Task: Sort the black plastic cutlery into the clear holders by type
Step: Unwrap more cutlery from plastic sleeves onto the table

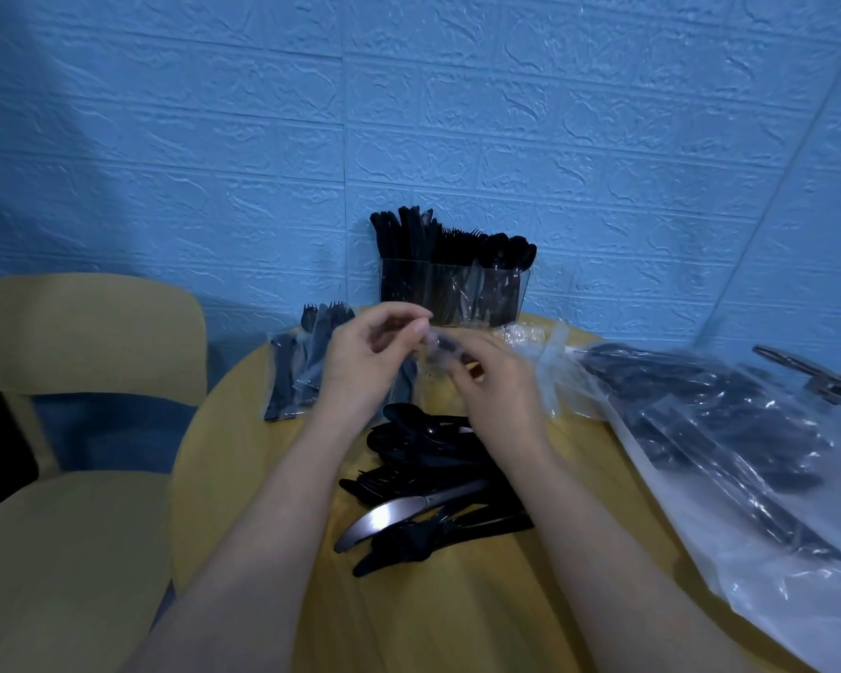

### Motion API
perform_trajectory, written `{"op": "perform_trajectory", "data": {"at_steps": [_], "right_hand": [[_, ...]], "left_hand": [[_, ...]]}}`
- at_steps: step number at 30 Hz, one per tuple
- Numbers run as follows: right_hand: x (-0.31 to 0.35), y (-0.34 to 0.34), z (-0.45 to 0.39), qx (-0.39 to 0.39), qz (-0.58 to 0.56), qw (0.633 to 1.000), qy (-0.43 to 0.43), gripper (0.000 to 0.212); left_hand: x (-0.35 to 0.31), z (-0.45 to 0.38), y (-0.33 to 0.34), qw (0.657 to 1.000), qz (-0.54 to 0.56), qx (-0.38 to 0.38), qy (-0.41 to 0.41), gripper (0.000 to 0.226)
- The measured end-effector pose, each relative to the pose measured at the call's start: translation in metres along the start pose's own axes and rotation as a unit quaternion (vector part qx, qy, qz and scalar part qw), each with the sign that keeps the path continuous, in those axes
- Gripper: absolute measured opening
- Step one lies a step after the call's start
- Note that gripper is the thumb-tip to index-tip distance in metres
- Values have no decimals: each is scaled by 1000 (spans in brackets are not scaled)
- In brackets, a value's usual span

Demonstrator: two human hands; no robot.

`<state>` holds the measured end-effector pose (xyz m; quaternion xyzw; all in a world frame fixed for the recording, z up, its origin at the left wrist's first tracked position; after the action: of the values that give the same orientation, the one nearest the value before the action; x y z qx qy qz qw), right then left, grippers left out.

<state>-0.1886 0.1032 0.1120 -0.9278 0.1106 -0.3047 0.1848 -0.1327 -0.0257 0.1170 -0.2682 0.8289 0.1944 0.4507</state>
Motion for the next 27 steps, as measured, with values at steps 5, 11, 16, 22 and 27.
{"op": "perform_trajectory", "data": {"at_steps": [5, 11, 16, 22, 27], "right_hand": [[-15, -30, -8, -107, -206, 962, 145, 9], [-19, -33, -9, -109, -400, 879, 235, 8], [-37, -25, -4, -100, -448, 832, 310, 5], [-52, -21, 4, -100, -395, 839, 360, 17], [-66, -67, 3, -256, -240, 880, 321, 8]], "left_hand": [[-1, -3, -6, 999, -29, -10, 32, 23], [29, -3, -17, 987, -138, -9, -75, 46], [48, 9, -16, 958, 109, -13, -265, 31], [48, 6, -36, 961, 82, -108, -239, 10], [46, 1, -56, 967, 21, -173, -187, 7]]}}
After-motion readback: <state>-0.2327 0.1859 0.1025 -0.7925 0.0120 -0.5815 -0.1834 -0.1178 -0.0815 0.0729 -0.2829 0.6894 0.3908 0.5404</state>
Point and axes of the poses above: each hand's wrist, its own z-axis away from the middle knuckle, its own y-axis out of the palm, x = y × z, the point moved 9 cm from there along -z, towards the middle knuckle, and after that the axes turned 8 degrees about -x, right-handed, at the moved point
